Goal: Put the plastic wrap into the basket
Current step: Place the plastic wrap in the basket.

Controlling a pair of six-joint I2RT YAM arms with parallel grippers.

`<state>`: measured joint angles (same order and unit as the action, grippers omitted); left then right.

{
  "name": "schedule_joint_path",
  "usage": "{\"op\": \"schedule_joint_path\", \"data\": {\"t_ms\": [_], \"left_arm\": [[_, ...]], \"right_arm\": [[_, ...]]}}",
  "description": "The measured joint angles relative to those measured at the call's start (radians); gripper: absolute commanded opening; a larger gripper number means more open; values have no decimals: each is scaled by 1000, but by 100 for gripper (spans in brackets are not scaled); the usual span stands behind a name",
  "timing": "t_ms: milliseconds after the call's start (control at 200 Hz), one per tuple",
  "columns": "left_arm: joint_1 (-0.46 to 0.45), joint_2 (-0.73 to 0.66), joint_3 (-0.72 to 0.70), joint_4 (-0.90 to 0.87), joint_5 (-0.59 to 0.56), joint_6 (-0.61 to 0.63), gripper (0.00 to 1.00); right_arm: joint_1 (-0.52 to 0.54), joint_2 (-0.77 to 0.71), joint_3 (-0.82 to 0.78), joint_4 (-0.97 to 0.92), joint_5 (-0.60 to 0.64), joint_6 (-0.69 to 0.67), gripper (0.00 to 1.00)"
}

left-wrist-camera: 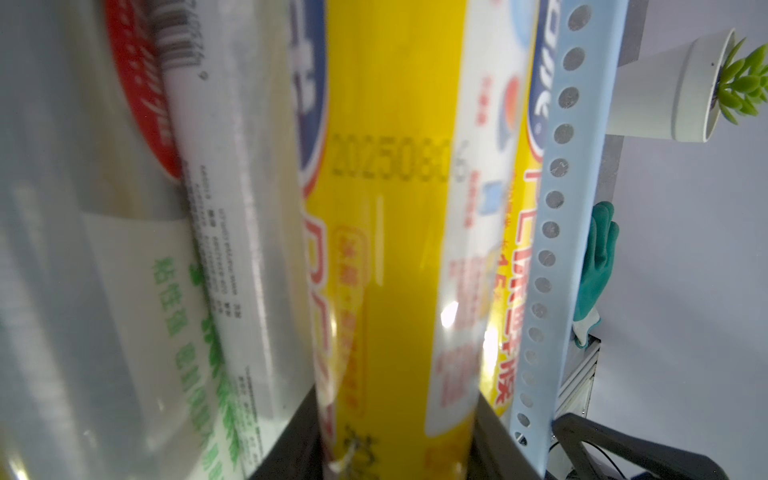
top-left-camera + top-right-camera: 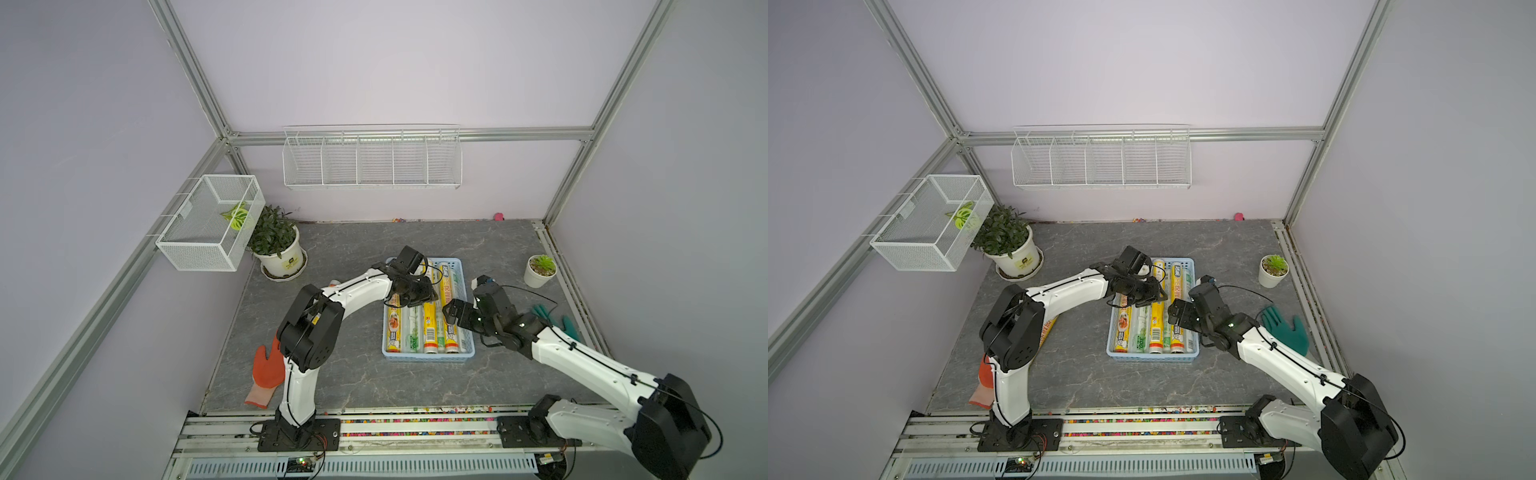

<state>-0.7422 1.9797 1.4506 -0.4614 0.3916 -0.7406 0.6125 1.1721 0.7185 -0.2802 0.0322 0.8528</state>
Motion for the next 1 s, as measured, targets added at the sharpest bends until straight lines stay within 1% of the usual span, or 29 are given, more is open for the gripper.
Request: {"op": "schedule_joint_path", "data": {"t_ms": [220, 460, 525, 635, 695, 850, 910, 1000], "left_arm": [[-5, 0, 12, -31, 0, 12, 53], [-11, -9, 15, -61, 2, 21, 55], [-11, -25, 7, -69, 0, 24, 57], [-11, -94, -35, -71, -14, 38, 64], [-12, -151, -61, -71, -34, 43, 66], [-12, -292, -117, -55, -115, 60, 66], [-12, -346, -144, -53, -174, 64, 66], [-11, -419, -181, -66, -293, 69, 66]], "right_arm": [[0, 2, 2, 0, 0, 0, 97], [0, 1, 2, -1, 1, 0, 97], [0, 0, 2, -1, 1, 0, 97], [0, -4, 3, -2, 0, 0, 97], [0, -6, 3, -1, -1, 0, 97], [0, -6, 16, 8, -25, -2, 97], [0, -6, 25, 29, -50, -9, 97], [0, 5, 49, 63, -96, -19, 97]]}}
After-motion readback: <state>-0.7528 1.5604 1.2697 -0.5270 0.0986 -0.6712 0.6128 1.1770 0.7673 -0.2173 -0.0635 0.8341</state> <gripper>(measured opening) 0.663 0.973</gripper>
